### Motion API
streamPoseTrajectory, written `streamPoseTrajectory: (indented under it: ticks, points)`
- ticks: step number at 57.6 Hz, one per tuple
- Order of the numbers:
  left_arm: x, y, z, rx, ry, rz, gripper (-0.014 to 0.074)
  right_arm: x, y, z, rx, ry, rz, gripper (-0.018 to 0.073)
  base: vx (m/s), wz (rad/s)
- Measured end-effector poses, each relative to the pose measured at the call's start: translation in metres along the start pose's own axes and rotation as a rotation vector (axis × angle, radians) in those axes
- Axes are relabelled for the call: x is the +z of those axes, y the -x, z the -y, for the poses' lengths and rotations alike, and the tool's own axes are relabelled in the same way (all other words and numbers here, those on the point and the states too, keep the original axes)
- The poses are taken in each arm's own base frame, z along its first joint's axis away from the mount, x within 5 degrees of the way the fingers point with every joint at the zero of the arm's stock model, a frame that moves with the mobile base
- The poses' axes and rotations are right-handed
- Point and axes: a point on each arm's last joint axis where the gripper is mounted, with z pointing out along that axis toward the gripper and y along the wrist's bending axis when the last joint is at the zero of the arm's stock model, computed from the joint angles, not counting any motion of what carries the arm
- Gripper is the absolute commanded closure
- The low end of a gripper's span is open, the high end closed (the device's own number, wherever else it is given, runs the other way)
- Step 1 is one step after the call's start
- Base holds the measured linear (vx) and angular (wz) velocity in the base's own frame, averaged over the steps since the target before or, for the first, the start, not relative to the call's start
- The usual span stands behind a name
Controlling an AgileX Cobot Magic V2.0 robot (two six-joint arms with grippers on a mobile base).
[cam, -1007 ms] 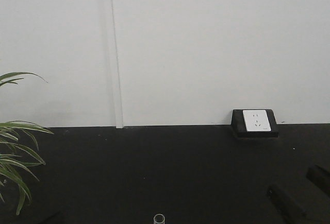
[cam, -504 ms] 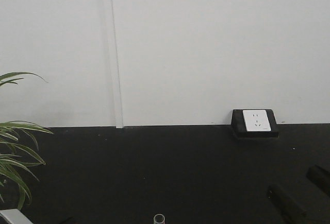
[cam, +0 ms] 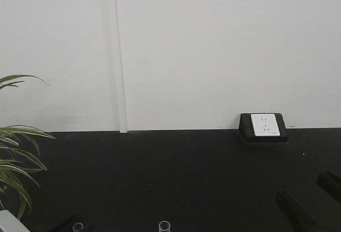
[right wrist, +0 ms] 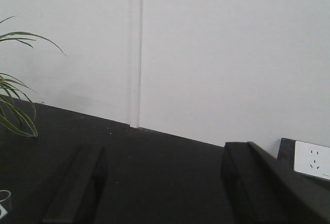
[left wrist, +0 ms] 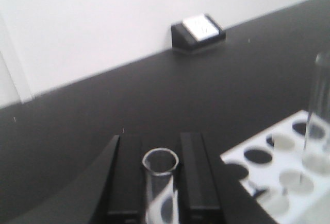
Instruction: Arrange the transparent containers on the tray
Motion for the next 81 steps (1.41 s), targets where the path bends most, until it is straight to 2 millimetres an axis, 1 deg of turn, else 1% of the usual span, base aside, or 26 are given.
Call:
streamPoseTrajectory:
  ticks: [3, 8, 12, 16, 23, 27, 30, 34, 39, 48, 58, 68, 81]
  points:
    - [-0.002, 0.011, -0.001, 0.012, 0.006, 0.031, 0.0604, 0.000, 0.000, 0.000, 0.000, 0.000, 0.000, 0.0041, 0.00, 0.00]
    - [-0.007, 0.039, -0.002, 0.040, 0.025, 0.080, 0.0604, 0.000, 0.000, 0.000, 0.000, 0.000, 0.000, 0.0041, 0.00, 0.00]
    - [-0.011, 0.065, -0.005, 0.066, 0.052, 0.100, 0.0603, 0.000, 0.000, 0.000, 0.000, 0.000, 0.000, 0.0041, 0.00, 0.00]
    - [-0.017, 0.097, -0.008, 0.089, 0.090, 0.105, 0.0603, 0.000, 0.000, 0.000, 0.000, 0.000, 0.000, 0.0041, 0.00, 0.00]
    - [-0.040, 0.152, -0.012, 0.111, 0.160, 0.117, 0.0603, 0.000, 0.000, -0.001, -0.015, 0.007, 0.000, 0.0041, 0.00, 0.00]
    - [-0.055, 0.175, -0.013, 0.112, 0.192, 0.116, 0.0603, 0.001, -0.001, -0.002, -0.047, 0.023, -0.001, 0.0041, 0.00, 0.00]
    - [-0.067, 0.187, -0.013, 0.110, 0.211, 0.114, 0.0603, 0.003, -0.001, -0.004, -0.067, 0.043, 0.003, 0.0041, 0.00, 0.00]
    - [-0.081, 0.193, -0.012, 0.107, 0.227, 0.113, 0.0603, 0.008, -0.004, -0.007, -0.081, 0.086, 0.006, 0.0041, 0.00, 0.00]
    - [-0.096, 0.195, -0.010, 0.103, 0.241, 0.109, 0.0603, 0.019, -0.012, -0.014, -0.092, 0.169, -0.001, 0.0041, 0.00, 0.00]
    - [-0.113, 0.191, -0.008, 0.095, 0.256, 0.090, 0.0603, 0.043, -0.027, -0.029, -0.123, 0.356, -0.005, 0.0041, 0.00, 0.00]
    - [-0.115, 0.186, -0.009, 0.080, 0.265, 0.031, 0.0603, 0.069, -0.034, -0.039, -0.093, 0.513, 0.016, 0.0041, 0.00, 0.00]
    - [-0.115, 0.185, -0.009, 0.074, 0.264, 0.026, 0.0603, 0.091, -0.043, -0.045, -0.053, 0.609, 0.001, 0.0041, 0.00, 0.00]
    - [-0.115, 0.185, -0.009, 0.073, 0.263, 0.026, 0.0601, 0.110, -0.061, -0.050, 0.009, 0.689, -0.034, 0.0041, 0.00, 0.00]
